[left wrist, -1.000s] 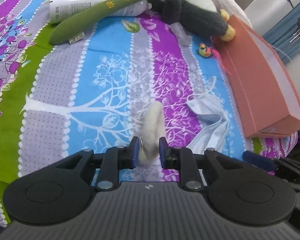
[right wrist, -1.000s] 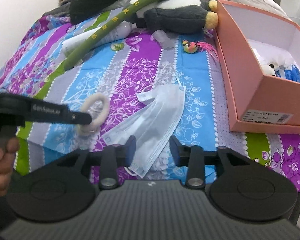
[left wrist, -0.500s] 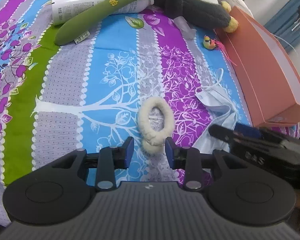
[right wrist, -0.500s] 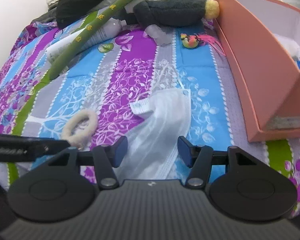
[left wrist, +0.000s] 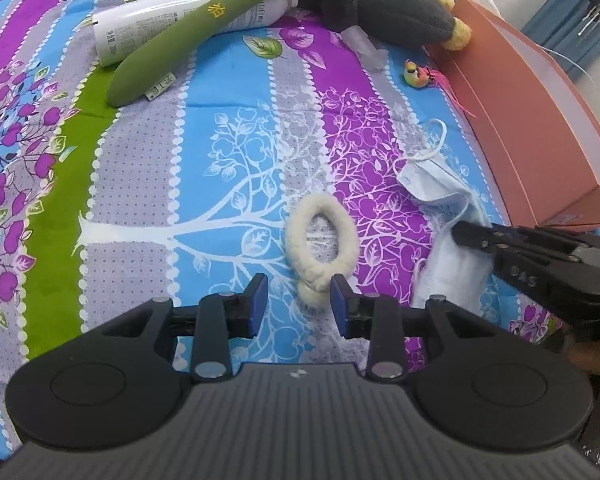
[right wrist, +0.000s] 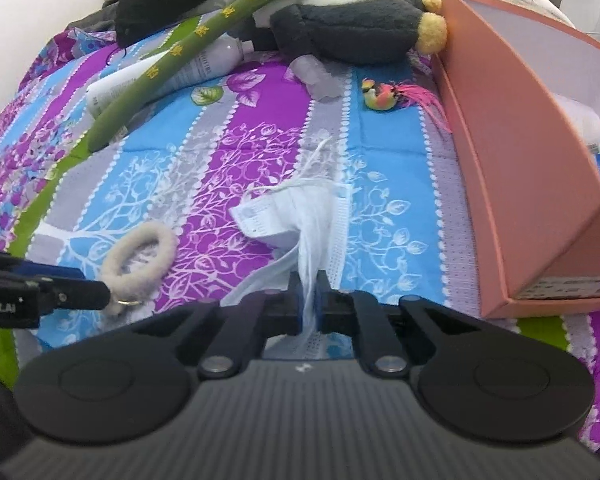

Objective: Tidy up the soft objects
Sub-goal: 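Lift the hair tie with the left gripper while the right lifts the face mask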

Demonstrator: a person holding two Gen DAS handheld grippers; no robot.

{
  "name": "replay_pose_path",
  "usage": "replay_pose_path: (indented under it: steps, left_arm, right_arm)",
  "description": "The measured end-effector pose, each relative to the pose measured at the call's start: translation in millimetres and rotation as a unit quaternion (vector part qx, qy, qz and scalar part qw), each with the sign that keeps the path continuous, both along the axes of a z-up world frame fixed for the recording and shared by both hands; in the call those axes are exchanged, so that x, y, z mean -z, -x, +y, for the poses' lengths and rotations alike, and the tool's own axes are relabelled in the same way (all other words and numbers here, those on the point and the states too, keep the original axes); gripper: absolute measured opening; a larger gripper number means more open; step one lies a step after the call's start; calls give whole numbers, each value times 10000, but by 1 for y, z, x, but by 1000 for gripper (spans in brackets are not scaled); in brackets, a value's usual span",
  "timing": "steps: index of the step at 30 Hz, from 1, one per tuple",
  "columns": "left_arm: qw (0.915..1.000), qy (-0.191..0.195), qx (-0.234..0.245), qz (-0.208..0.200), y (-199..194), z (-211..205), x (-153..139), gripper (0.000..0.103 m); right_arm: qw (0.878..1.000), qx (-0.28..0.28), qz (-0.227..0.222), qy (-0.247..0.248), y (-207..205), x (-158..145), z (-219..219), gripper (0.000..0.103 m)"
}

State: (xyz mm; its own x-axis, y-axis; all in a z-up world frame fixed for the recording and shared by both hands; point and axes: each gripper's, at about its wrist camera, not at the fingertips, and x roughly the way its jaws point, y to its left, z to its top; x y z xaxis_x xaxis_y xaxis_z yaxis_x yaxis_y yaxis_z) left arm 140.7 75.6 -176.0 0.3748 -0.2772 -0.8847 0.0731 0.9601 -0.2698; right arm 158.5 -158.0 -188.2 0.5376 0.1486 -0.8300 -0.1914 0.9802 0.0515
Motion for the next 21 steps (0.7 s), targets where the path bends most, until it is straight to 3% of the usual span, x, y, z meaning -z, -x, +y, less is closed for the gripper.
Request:
replay_pose_path:
  steps: [21]
  left_arm:
    - [9989,-299,270,-223,-7,-30,12,39]
  right_arm:
    - [9998,3,137,-151,31,-11,-9,8]
